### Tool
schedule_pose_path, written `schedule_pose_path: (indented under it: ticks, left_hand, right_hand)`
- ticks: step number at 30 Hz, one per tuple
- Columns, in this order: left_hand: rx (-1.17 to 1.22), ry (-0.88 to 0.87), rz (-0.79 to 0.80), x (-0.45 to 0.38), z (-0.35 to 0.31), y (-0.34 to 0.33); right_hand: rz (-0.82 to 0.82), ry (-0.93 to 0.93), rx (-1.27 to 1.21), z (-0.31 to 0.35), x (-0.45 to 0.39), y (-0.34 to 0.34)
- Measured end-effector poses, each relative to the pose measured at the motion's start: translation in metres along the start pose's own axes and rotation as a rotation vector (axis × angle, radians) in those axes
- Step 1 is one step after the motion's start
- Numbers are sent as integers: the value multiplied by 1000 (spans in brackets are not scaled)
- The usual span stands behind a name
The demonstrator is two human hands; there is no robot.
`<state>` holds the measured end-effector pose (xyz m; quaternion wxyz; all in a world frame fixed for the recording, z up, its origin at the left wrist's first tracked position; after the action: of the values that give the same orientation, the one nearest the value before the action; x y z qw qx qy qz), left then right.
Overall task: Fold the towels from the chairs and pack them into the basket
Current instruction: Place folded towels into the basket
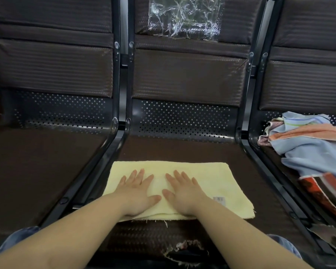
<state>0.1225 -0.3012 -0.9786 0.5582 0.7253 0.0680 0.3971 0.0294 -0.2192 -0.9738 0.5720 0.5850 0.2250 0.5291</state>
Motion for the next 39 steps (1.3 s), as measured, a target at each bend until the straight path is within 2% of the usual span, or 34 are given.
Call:
schedule_pose_path:
  ticks: [4,9,13,16,19,23,25,30,39]
  left_hand:
    - [24,49,-16,-17,27,3]
    - [69,159,-47,-27,73,10]
    - [51,116,-59,-22,77,9]
    - [24,67,-43,-12,81,10]
    - [40,-60,-10,4,82,11]
    - [217,-194,6,27,86,10]
    - [274,-229,-23,38,90,9]
    - [281,-246,-128,63,98,8]
    - [150,-257,-356,65,90,22]
  right_hand:
    - [5,-102,-9,-38,-12,0]
    - [11,-359,-13,-116,3,12]
    - [-26,-377,0,-124,9,16]
    - [-65,-290,37,-98,9,21]
    - [-64,-101,-37,-43,9,22]
    - [-14,114,-136,37,18,13]
    - [-52,175,-195,65,21,11]
    - [-218,220,-320,101,20,6]
    - [-324,178,-175,112,19,8]
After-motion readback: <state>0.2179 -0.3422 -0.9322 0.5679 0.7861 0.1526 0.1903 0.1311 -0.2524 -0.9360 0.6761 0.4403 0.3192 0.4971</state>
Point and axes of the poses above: each hand's wrist, its own x-axis away from the middle knuckle, its own y-axis out of the back of the hand, z = x × y, the point moved 9 cm from there along -x, towards the middle knuckle, and after that the axes turned 5 degrees about y, right-handed, at the moved point
